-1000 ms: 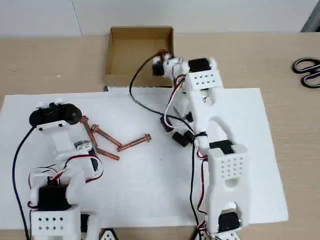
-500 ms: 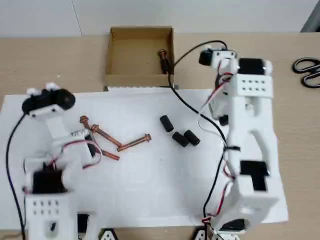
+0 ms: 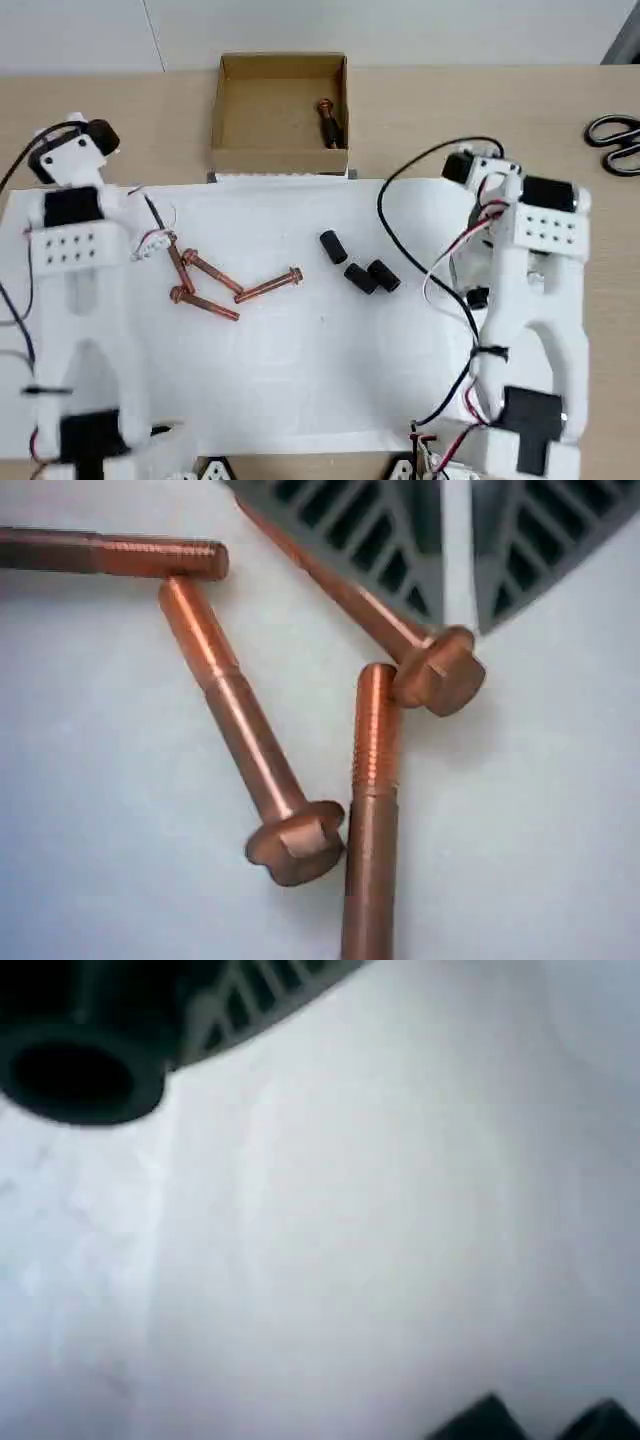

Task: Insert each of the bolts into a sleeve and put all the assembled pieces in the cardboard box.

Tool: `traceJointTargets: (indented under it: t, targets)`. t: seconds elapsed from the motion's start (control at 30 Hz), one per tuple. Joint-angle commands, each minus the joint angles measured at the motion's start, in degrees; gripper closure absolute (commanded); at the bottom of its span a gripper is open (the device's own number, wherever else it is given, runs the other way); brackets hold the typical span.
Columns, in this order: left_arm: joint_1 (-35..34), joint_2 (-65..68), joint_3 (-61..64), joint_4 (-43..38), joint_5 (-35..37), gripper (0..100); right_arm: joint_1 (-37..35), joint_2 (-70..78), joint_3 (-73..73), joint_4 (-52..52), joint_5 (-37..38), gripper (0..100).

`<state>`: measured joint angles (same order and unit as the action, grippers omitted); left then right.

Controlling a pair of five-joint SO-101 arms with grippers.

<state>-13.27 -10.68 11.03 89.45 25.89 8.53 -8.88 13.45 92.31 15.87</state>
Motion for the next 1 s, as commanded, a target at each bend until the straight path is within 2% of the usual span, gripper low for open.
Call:
traceJointTargets:
  t: [0.0,0.3,0.43,0.67,0.97]
  targets:
    - [0.0,4.7,-4.3,0.4,0.4,100,0.7,-6.5,4.7,-2.2,-0.5,99.4]
    - [1.5,16.4,-9.2,-2.3,0.6,100,0.7,-16.3,17.1,-6.2,-0.4,99.5]
    - [1.5,18.8,-12.6,-4.0,0.6,99,0.7,-17.8,17.6,-6.0,-0.4,99.5]
    - [1.5,21.1,-14.6,-4.5,0.7,88,0.7,-17.8,17.6,-6.3,-0.4,99.5]
    - [2.0,22.9,-14.5,-8.6,0.7,88,0.7,-17.7,17.8,-7.9,0.8,99.5]
